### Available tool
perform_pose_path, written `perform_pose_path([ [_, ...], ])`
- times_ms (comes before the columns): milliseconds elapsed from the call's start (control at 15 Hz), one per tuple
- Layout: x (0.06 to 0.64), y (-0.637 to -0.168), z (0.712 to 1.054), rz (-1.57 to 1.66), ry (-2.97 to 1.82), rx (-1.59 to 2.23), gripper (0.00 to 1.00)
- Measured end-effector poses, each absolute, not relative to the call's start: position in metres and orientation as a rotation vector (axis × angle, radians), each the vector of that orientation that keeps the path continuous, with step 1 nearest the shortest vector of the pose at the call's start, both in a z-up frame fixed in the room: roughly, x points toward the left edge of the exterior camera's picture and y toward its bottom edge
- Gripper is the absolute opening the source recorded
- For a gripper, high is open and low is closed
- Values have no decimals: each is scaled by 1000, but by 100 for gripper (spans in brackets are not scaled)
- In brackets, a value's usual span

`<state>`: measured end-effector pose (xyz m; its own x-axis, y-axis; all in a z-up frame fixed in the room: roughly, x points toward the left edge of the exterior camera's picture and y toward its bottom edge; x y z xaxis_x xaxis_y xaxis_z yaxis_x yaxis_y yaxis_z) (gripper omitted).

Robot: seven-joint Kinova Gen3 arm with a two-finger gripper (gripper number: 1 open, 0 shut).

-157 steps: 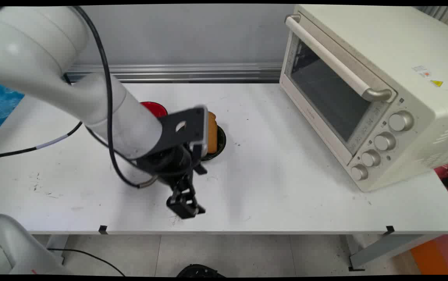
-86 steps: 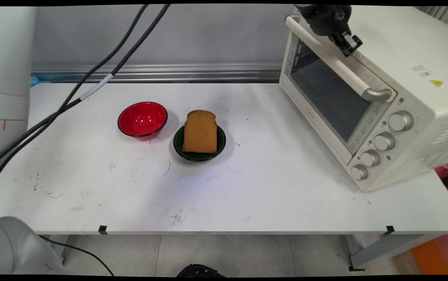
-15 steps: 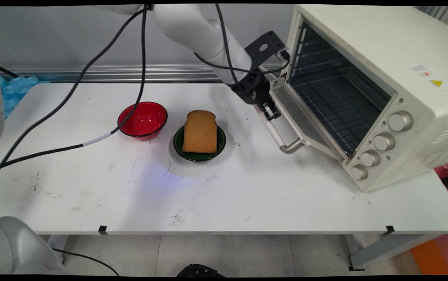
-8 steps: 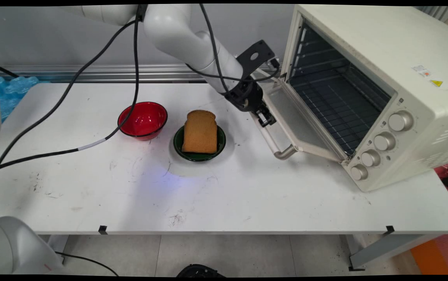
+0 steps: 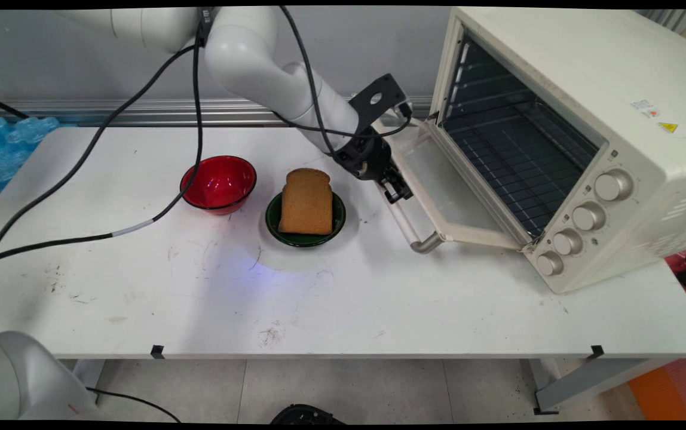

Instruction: Open the oven

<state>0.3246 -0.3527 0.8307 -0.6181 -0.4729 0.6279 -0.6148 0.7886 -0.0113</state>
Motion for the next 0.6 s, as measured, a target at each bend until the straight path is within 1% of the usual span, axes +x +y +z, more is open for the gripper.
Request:
perform_pose_path([
  [600, 341, -342, 822, 307, -2344, 807, 0],
])
